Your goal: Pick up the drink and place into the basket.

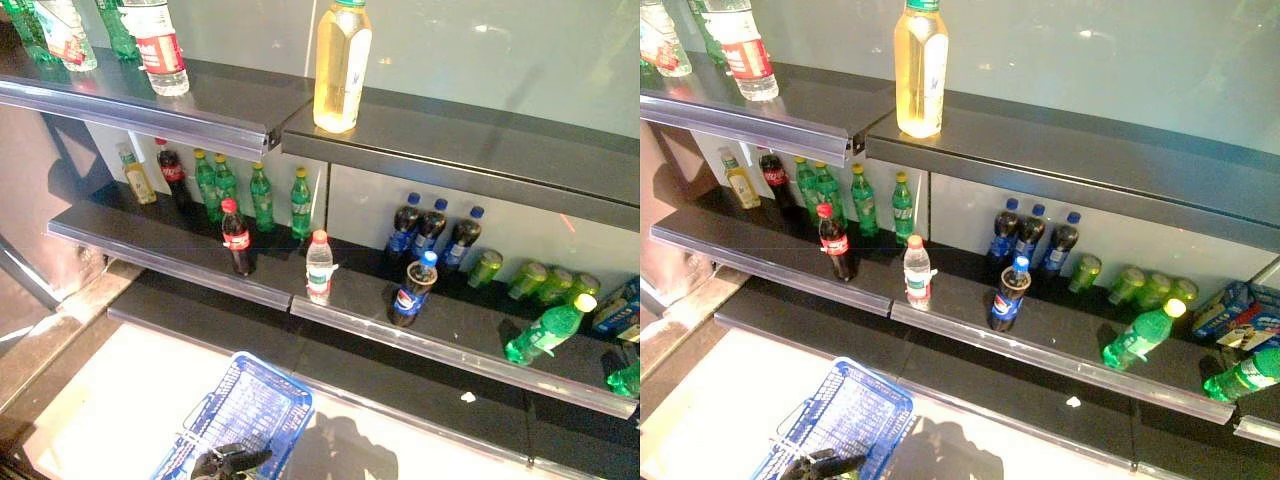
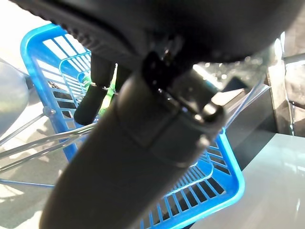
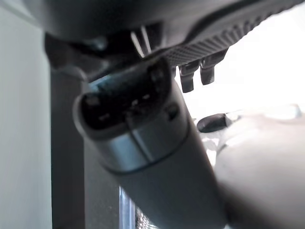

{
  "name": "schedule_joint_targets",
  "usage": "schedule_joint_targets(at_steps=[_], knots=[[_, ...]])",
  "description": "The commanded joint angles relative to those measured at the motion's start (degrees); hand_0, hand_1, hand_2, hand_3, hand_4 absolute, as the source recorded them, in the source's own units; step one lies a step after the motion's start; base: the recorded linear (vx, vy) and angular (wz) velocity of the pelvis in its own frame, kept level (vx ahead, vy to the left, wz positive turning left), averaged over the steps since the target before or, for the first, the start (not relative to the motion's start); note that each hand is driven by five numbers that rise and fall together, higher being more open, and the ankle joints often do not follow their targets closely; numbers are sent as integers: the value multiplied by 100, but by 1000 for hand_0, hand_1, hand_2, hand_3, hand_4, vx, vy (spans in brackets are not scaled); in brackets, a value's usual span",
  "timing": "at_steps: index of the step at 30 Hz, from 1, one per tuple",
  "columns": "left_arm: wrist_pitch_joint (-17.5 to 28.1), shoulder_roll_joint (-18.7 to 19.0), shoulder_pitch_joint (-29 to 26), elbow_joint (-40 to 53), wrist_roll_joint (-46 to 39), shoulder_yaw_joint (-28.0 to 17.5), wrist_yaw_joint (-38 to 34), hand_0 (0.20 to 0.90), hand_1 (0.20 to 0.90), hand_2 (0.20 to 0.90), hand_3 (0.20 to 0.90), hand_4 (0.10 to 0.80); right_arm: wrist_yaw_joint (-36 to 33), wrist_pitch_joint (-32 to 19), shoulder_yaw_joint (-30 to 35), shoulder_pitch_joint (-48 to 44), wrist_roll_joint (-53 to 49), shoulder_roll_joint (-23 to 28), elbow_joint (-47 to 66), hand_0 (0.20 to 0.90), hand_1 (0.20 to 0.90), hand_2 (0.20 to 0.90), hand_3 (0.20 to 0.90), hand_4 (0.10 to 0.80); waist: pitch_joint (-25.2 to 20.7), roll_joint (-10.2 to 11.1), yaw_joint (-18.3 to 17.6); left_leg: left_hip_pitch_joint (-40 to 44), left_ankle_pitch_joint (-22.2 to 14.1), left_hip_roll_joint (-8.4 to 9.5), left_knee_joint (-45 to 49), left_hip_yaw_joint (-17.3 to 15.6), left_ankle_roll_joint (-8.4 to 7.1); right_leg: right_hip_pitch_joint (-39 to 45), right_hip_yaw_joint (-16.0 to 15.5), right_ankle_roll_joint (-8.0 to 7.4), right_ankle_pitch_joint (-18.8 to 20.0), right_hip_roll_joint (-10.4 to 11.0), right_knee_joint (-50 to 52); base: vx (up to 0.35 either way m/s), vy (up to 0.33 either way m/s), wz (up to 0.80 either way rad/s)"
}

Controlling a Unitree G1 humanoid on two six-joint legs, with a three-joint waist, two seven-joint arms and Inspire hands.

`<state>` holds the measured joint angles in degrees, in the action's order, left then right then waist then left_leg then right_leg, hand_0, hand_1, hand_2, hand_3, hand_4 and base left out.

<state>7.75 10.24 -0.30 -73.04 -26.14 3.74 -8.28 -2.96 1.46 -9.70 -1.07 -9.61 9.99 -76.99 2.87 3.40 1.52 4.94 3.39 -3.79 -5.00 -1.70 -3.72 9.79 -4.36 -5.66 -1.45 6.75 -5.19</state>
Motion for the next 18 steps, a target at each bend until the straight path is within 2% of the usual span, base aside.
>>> schedule_joint_targets(at_steps=[1,5,11,12,18], knots=[[66,157,-118,-83,74,284,37,300,300,300,200,100,-391,-411,-451,-107,1092,497,-94,900,900,900,900,800,235,-104,300,112,-295,-225,0,168,-89,-276,-356,-228,528,280,75,0,0,0],[-36,193,-148,20,108,373,38,300,300,300,200,100,-689,-758,-957,-287,1580,602,299,900,900,900,900,800,264,-75,394,92,-278,-215,0,254,-90,-270,-418,-234,528,295,87,3,-13,3],[-49,222,-154,137,198,472,66,300,300,300,200,100,-906,-1218,-1186,-536,1433,704,817,900,900,900,900,800,274,-48,494,83,-270,-202,0,337,-80,-257,-484,-230,525,302,93,11,-23,9],[-84,227,-121,192,174,536,44,300,300,300,200,100,-1113,-1465,-1248,-647,1316,779,1108,900,900,900,900,800,269,-47,522,83,-271,-196,0,361,-74,-254,-501,-232,526,306,93,0,0,0],[-59,192,90,325,193,546,-17,300,300,300,200,100,-1608,-1541,-1140,-891,1109,1078,2532,900,900,900,900,800,260,-34,526,86,-282,-204,0,375,-85,-264,-506,-227,518,313,96,13,-6,1]])
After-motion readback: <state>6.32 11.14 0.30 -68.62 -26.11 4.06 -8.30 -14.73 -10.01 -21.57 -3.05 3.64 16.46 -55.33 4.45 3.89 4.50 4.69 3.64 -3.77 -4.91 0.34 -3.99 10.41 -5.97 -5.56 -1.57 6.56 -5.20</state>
